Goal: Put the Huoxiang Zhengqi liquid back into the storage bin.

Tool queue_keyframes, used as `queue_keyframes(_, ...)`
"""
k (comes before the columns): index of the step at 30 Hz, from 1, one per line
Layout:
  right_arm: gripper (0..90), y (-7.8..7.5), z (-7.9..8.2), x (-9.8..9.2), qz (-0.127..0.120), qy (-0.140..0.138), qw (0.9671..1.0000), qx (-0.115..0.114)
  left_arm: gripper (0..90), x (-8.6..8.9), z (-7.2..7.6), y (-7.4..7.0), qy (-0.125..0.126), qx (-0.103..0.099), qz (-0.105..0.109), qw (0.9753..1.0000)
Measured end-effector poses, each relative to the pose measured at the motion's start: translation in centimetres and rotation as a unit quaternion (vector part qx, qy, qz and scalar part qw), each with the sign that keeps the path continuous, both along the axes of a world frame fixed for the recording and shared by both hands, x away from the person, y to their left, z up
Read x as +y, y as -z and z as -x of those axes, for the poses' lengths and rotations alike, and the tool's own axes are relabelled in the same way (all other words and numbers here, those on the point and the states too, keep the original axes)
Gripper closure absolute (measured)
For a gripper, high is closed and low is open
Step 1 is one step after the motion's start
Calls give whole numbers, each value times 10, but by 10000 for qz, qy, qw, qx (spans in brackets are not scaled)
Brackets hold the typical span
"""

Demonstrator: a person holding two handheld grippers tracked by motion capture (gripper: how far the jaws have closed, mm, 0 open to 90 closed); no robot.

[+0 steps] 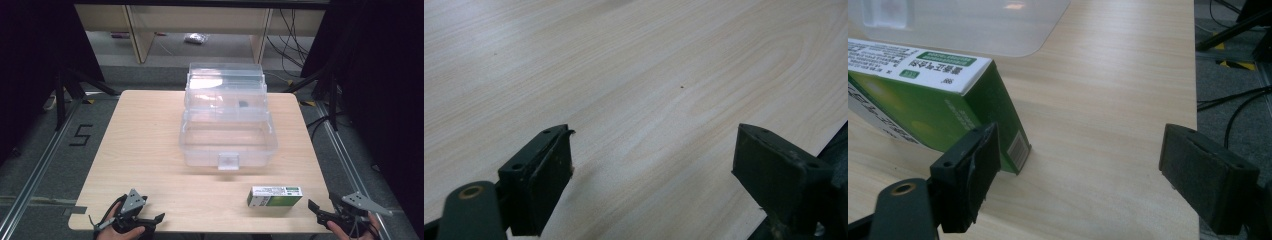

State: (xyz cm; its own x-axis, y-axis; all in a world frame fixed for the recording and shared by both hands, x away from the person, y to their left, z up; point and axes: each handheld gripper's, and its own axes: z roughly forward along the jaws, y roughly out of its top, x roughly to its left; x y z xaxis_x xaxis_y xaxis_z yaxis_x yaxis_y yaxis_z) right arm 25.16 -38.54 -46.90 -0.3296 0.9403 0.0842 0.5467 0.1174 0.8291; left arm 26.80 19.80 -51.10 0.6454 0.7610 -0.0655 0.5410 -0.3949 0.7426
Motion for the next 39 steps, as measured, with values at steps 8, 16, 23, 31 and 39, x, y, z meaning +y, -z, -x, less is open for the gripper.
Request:
queue_keyframes(8, 181, -19, -3, 5, 42, -228, 9997, 17, 155, 0, 0, 0, 13, -3, -10, 10000)
queue_keyframes(16, 182, -46, -15, 17, 318, -1000, 9945, -58, 155, -1, 1, 0, -2, -1, -26, 10000)
queue_keyframes(23, 177, -61, -32, 38, 754, -1644, 9834, 139, 155, 0, 1, 0, 25, 4, -38, 10000)
queue_keyframes(31, 165, -68, -45, 61, 1076, -2098, 9712, 341, 155, 0, 0, 0, 47, 5, -73, 10000)
queue_keyframes(39, 165, -70, -59, 85, 1481, -2592, 9524, 615, 155, 0, -1, 0, 1, -8, -57, 10000)
